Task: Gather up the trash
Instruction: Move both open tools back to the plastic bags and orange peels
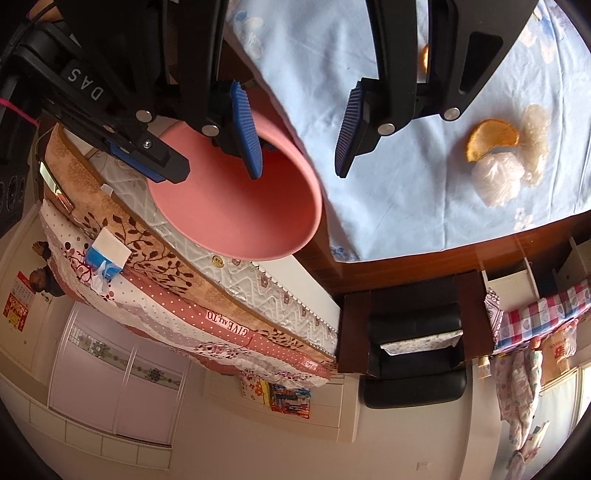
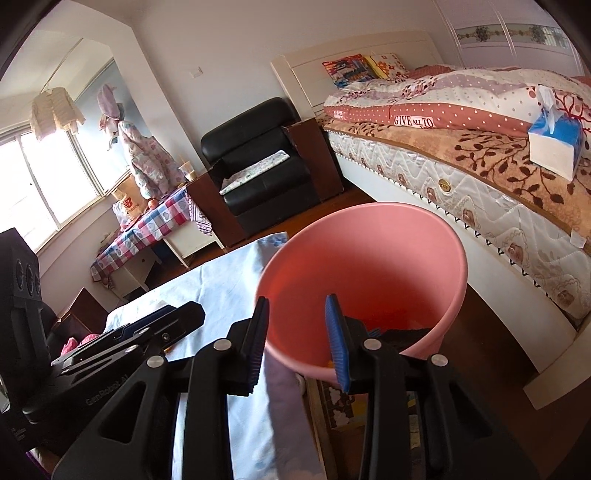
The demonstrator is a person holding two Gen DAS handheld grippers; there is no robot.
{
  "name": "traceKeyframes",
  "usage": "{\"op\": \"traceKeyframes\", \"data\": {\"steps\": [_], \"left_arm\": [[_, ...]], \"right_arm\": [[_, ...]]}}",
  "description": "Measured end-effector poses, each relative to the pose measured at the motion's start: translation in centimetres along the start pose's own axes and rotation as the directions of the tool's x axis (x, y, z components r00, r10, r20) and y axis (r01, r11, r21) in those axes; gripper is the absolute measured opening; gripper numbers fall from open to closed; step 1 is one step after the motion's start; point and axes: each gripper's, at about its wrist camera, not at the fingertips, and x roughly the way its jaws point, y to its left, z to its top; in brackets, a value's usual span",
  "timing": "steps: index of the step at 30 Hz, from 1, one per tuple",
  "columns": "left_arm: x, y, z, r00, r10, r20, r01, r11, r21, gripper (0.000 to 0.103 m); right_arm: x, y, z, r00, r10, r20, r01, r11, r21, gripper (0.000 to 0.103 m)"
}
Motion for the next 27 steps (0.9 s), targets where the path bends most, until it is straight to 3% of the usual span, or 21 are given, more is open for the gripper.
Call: {"op": "traceKeyframes", "data": {"steps": [14, 27], "left_arm": [[-3.9, 5.0, -2.6, 0.997, 0.080, 0.001, -0.080, 0.995, -0.053, 0.040], [-8.0, 14.9, -4.8, 0.975, 0.220, 0.019, -0.212, 0.959, -0.187, 0.040]], "right_arm": [[-0.5, 5.0, -2.5, 0.998, 0.049, -0.036, -0.051, 0.997, -0.065, 0.032], [1.8, 9.0, -4.1, 0.989, 0.094, -0.111, -0.107, 0.987, -0.122, 0.032]]}}
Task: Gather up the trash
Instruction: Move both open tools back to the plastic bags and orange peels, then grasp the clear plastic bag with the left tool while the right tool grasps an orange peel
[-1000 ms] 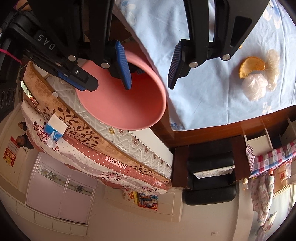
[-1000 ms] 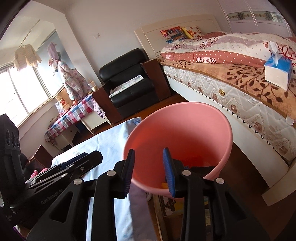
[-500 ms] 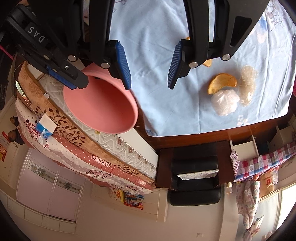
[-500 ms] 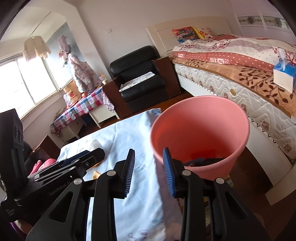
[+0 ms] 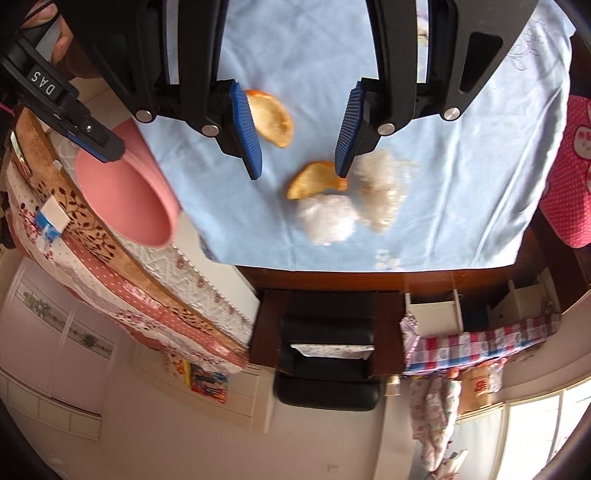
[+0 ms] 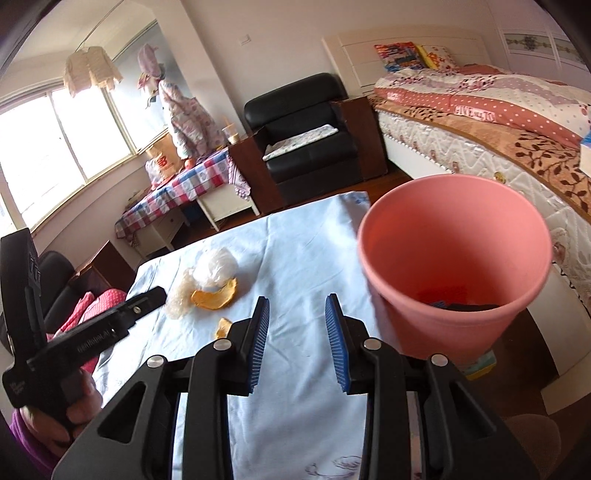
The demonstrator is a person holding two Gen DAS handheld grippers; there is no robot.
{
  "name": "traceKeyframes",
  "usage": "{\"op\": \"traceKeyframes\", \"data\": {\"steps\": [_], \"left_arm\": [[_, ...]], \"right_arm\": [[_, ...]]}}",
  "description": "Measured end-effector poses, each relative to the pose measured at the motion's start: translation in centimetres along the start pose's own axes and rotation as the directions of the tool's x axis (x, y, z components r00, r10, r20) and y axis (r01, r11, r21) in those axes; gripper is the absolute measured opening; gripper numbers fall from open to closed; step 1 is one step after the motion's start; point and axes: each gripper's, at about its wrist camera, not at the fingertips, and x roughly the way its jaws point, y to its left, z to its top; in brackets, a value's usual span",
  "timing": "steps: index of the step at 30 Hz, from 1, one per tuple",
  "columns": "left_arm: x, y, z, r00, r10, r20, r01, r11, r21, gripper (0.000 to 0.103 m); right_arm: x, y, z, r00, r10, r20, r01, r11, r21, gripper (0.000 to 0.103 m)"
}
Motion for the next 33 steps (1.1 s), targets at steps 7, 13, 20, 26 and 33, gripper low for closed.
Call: {"op": "traceKeyframes", "data": {"steps": [7, 13, 20, 26, 33], "left_arm": [[0.1, 5.4, -0.3, 0.997, 0.078, -0.002, -0.078, 0.994, -0.071, 0.040], [2.4, 7.5, 0.0, 0.995, 0.058, -0.076, -0.070, 0.983, -0.168, 0.040], [5.6, 6.3, 1.1, 0.993, 0.064, -0.101, -0.083, 0.978, -0.193, 0.040], [8.1, 7.1, 0.8, 0.983, 0.100, -0.156, -0.130, 0.972, -0.197, 0.031], [7.5, 7.2, 0.2, 0.984, 0.079, -0.157, -0.105, 0.981, -0.161, 0.017]], "right_arm": [[1.6, 1.6, -0.2, 0.999, 0.035, -0.037, -0.036, 0.999, -0.026, 0.032], [3.0, 2.6, -0.5, 0.995, 0.062, -0.075, -0.066, 0.997, -0.047, 0.032], [4.6, 2.9, -1.0, 0.991, 0.072, -0.116, -0.077, 0.996, -0.047, 0.032], [5.5, 2.9, -1.1, 0.988, 0.077, -0.138, -0.084, 0.996, -0.044, 0.032], [6.1, 4.2, -1.9, 0.980, 0.097, -0.175, -0.109, 0.992, -0.058, 0.032]]}}
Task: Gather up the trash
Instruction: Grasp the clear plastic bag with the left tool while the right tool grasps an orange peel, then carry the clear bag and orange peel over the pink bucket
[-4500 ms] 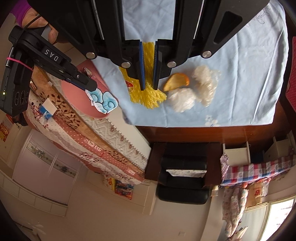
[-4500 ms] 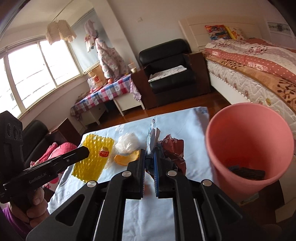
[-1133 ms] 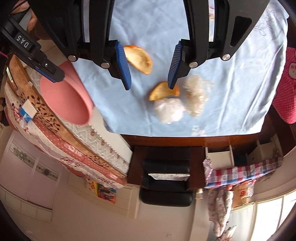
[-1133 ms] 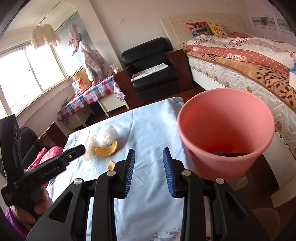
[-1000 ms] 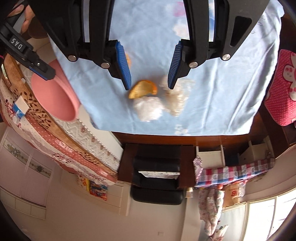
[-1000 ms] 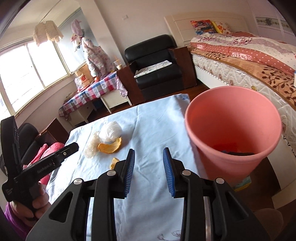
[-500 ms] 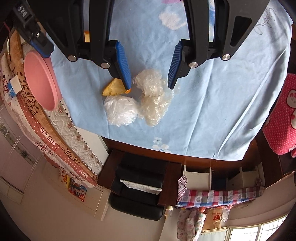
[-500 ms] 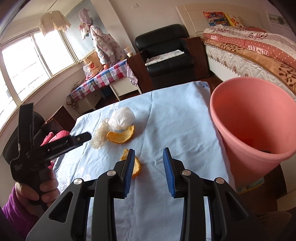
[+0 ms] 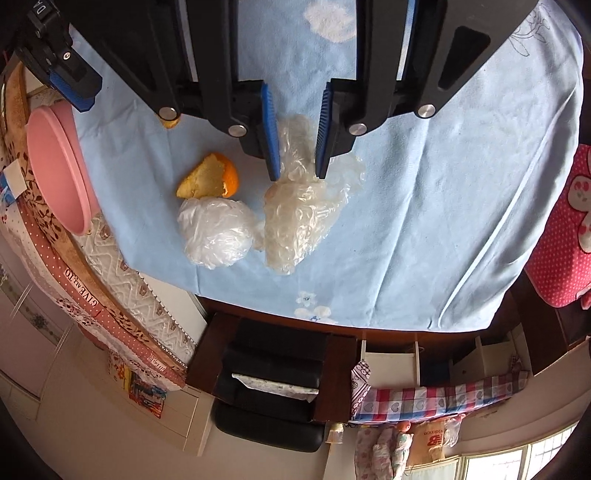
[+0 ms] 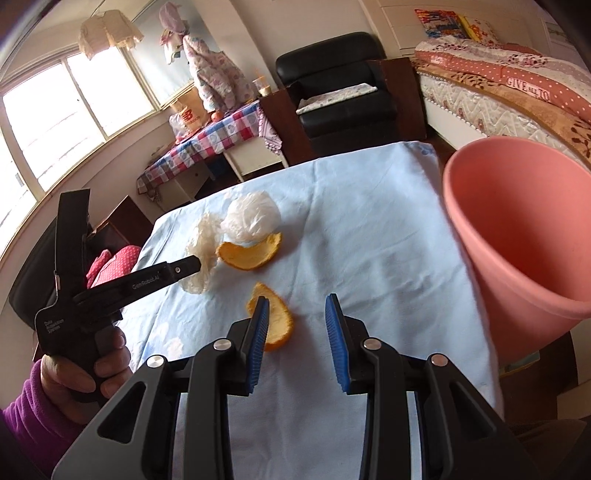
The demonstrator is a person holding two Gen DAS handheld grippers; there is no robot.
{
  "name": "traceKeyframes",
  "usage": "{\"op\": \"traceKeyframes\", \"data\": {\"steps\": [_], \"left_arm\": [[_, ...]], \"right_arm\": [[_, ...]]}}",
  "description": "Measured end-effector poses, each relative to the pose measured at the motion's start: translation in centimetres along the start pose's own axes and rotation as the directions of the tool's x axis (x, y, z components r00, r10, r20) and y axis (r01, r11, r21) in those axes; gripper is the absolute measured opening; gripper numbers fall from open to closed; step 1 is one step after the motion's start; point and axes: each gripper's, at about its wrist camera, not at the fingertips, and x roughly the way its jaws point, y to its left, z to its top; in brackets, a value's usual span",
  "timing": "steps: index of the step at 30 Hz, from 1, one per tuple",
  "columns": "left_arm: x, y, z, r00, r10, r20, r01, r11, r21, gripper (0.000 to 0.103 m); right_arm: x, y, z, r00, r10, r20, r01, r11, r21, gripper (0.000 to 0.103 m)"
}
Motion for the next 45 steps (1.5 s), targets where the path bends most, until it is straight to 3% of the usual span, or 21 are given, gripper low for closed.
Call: {"op": "traceKeyframes", "data": {"steps": [14, 26, 36, 45], "left_arm": [[-5.4, 2.5, -1.8, 0.997, -0.031, 0.069, 0.032, 1.000, 0.000, 0.016], [-6.3, 3.6, -2.7, 0.997, -0.056, 0.060, 0.057, 0.998, -0.009, 0.016], [-7.1, 3.6, -3.4, 0.996, -0.071, 0.062, 0.072, 0.997, -0.001, 0.016], [-8.7, 2.5, -3.8, 0.991, -0.109, 0.075, 0.107, 0.994, 0.023, 0.016]], "right_arm": [[2.2, 1.1, -1.2, 0.997, -0.012, -0.079, 0.011, 1.000, -0.006, 0.032], [3.1, 2.4, -2.1, 0.992, -0.059, -0.116, 0.051, 0.996, -0.072, 0.031], [3.0, 3.1, -2.4, 0.990, -0.069, -0.124, 0.058, 0.994, -0.093, 0.005], [1.4, 3.1, -2.1, 0.995, -0.053, -0.083, 0.046, 0.995, -0.087, 0.005]]}}
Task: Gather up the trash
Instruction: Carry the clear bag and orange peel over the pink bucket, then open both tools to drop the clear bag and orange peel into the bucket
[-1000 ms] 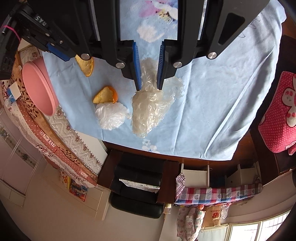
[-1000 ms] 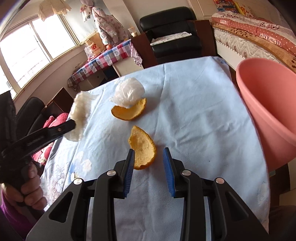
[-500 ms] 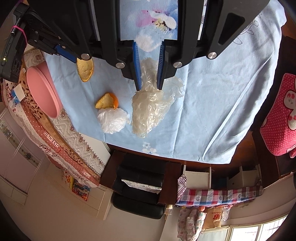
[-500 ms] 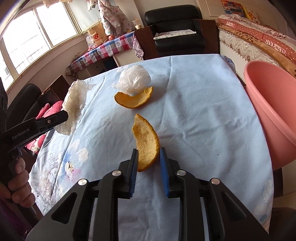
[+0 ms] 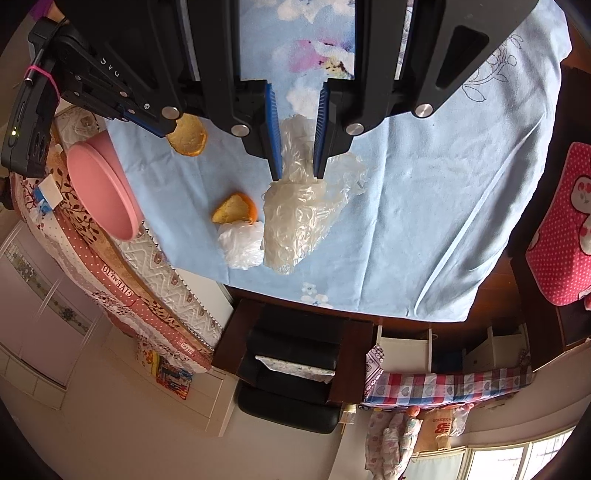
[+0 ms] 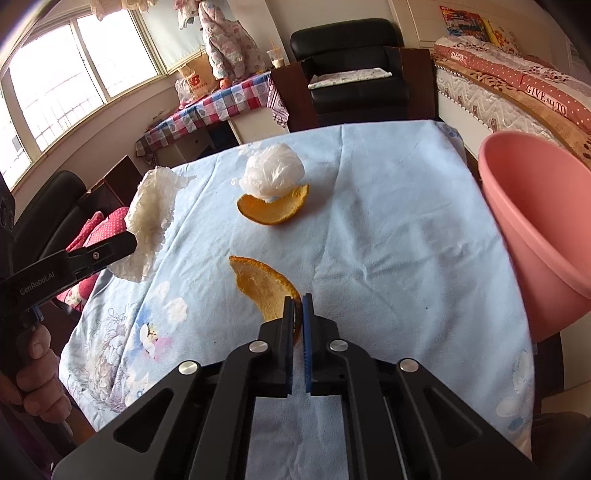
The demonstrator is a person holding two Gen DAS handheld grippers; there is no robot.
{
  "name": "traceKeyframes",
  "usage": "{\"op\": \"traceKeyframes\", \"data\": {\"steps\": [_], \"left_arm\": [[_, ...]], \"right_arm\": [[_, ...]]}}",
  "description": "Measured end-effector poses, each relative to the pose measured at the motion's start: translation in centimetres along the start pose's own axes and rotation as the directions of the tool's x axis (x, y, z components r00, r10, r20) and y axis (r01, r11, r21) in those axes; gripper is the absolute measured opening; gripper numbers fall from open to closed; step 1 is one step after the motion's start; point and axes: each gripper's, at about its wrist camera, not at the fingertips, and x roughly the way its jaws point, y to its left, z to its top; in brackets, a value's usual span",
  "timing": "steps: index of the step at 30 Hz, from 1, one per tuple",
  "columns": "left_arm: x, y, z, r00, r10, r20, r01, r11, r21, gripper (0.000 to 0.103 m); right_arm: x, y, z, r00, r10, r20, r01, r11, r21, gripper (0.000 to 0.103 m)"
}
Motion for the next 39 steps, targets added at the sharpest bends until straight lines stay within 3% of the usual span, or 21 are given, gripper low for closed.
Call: {"op": "traceKeyframes", "data": {"steps": [14, 25, 39], "left_arm": [[-1.8, -6.7, 0.8, 0.992, -0.124, 0.028, 0.120, 0.987, 0.106, 0.016], [-1.4, -13.6, 1.7, 0.976, -0.214, 0.026, 0.205, 0.958, 0.199, 0.016], [1.5, -21.4, 1.4, 0.959, -0.282, -0.025, 0.277, 0.921, 0.273, 0.016]], "right_arm": [[-5.5, -3.0, 0.9, 0.988, -0.045, 0.147, 0.033, 0.996, 0.081, 0.005], [-9.8, -8.7, 1.2, 0.956, -0.161, 0.246, 0.110, 0.972, 0.208, 0.005], [-11.9, -15.1, 1.4, 0.922, -0.259, 0.289, 0.162, 0.934, 0.320, 0.005]]}}
